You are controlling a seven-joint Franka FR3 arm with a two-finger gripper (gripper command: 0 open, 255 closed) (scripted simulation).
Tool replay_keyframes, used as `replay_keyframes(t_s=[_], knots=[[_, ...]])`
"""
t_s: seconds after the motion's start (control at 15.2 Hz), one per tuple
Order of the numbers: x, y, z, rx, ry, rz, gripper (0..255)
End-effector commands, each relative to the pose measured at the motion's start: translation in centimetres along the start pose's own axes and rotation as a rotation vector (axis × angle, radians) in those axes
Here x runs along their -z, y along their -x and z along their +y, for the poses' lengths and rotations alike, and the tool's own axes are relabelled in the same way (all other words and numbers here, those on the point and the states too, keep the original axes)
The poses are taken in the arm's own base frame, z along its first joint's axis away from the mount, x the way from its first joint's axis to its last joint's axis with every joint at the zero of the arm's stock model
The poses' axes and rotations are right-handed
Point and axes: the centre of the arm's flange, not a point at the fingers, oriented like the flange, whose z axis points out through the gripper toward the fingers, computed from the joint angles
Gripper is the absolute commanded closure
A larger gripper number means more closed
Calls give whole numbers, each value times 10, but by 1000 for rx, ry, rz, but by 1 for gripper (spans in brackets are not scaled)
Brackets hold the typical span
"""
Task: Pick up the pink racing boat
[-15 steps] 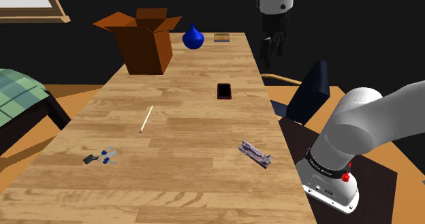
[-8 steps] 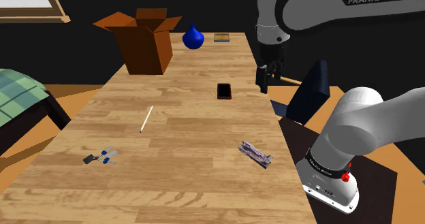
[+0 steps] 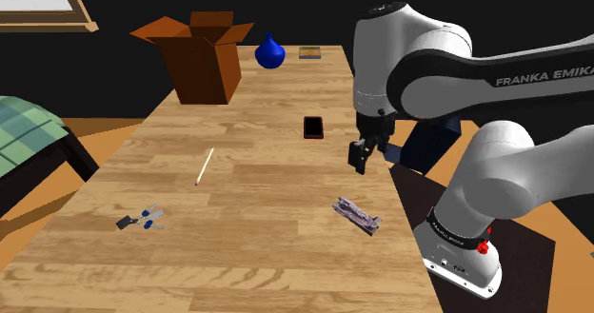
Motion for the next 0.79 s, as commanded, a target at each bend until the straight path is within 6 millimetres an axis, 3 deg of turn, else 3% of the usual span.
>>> replay_keyframes(t_s=[0.0, 0.46, 0.73], knots=[[-18, 4, -18, -21, -1, 8, 0], [-82, 23, -81, -83, 1, 32, 0], [-103, 22, -83, -83, 1, 32, 0]])
